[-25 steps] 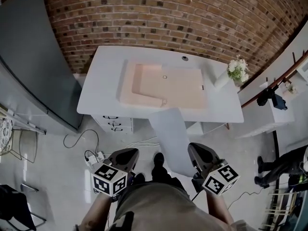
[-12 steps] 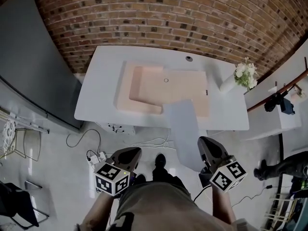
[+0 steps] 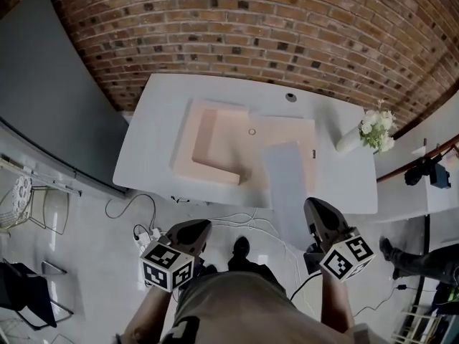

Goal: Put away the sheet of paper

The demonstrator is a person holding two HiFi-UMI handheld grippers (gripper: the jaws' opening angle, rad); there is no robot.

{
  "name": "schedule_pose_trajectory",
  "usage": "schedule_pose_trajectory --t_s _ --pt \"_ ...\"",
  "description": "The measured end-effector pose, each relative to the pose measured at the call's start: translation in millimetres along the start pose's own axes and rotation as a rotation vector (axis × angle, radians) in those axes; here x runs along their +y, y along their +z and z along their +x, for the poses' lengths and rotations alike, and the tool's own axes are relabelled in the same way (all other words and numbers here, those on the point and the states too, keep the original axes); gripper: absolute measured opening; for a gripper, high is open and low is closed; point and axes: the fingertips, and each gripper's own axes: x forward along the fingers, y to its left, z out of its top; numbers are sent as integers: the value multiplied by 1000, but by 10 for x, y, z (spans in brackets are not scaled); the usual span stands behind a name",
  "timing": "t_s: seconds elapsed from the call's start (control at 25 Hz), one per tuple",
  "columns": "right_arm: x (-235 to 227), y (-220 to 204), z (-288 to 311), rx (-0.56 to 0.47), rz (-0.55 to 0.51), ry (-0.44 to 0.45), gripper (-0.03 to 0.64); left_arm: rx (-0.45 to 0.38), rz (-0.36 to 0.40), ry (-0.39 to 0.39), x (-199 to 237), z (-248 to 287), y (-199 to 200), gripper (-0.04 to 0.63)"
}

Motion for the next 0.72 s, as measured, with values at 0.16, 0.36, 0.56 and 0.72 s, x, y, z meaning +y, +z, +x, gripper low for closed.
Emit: schedule_pose_trajectory --t_s 0.16,0.36,0.56,0.72 --pt "-244 133 107 -9 7 23 23 1 -3 30 -8 186 109 14" --pt "-657 302 184 -33 19 19 23 -4 -3 63 -58 434 254 14" --pt "-981 481 256 -75 73 36 23 -16 2 95 -100 619 394 14" --pt "-1156 558 293 -108 115 32 23 -12 14 112 -128 696 457 14"
